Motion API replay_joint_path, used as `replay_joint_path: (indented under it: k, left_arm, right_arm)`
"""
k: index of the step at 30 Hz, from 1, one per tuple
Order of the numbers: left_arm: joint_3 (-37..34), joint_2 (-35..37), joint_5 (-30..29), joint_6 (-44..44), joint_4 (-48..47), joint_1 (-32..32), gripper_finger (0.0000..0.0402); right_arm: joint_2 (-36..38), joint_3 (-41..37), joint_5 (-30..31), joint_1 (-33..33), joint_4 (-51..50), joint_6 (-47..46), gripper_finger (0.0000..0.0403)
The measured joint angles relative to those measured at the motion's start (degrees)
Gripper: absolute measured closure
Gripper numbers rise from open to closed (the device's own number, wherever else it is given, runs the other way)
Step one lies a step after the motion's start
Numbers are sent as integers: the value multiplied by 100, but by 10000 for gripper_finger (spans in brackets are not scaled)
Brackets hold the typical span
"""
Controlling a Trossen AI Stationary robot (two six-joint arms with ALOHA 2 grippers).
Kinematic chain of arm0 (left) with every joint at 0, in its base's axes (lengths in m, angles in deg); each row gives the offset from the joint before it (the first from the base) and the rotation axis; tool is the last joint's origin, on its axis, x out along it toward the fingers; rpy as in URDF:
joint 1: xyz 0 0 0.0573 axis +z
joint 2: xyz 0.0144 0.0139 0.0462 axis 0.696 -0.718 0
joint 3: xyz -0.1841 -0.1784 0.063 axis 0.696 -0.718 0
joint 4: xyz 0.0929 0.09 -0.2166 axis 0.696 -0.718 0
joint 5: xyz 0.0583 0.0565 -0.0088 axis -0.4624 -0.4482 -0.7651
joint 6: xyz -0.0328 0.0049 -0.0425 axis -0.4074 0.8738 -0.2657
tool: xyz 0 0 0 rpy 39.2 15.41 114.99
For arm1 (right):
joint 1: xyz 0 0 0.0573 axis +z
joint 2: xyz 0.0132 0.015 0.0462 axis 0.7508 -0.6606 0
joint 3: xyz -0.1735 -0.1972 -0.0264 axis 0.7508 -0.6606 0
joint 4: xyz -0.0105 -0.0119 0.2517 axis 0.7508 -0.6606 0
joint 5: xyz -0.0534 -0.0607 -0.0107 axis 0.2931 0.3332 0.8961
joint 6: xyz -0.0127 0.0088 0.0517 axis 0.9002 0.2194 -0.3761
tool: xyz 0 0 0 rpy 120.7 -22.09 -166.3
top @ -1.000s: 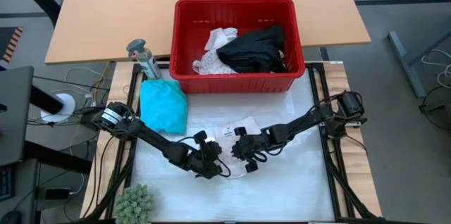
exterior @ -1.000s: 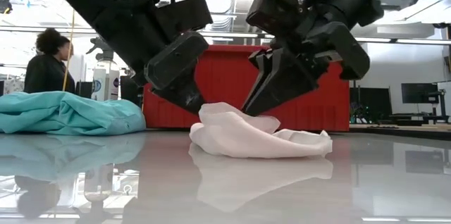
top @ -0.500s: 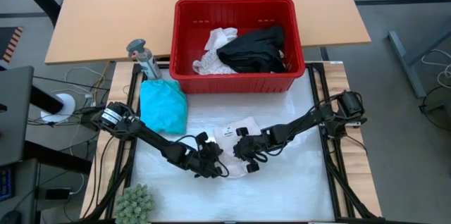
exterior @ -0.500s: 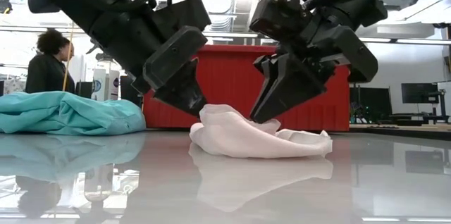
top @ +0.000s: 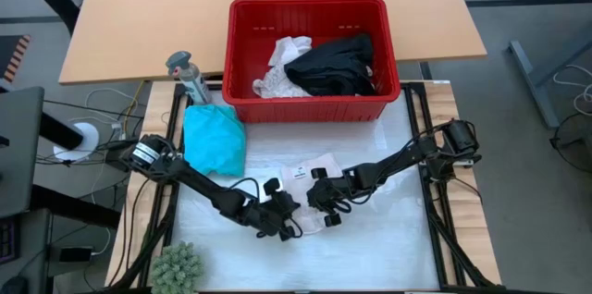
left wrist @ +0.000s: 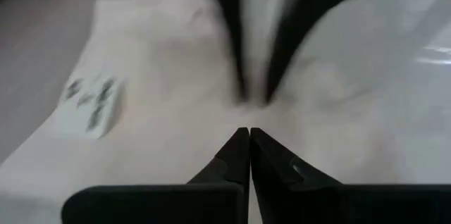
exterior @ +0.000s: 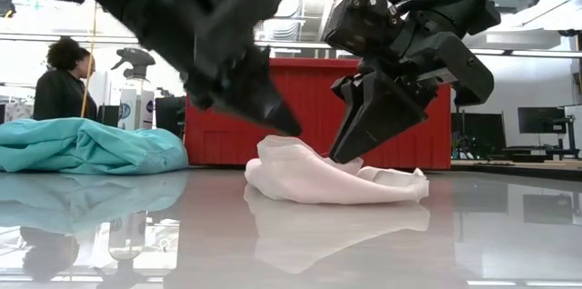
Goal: Fold laundry
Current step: Fold the white underwear
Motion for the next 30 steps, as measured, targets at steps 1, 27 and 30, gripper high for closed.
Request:
replay_joint_path:
  k: [1, 27, 30]
  left_arm:
    - [38, 3, 35, 33, 38, -30, 401]
    - [0, -312, -401, -558, -131, -214, 401]
    - [6, -469, -279, -485, 127, -212, 401]
  right_arm:
    - [0, 0, 0, 2, -16, 0, 315]
    - [0, 0, 4, -48, -92, 50, 315]
    - [0, 0, 6, -48, -136, 46, 315]
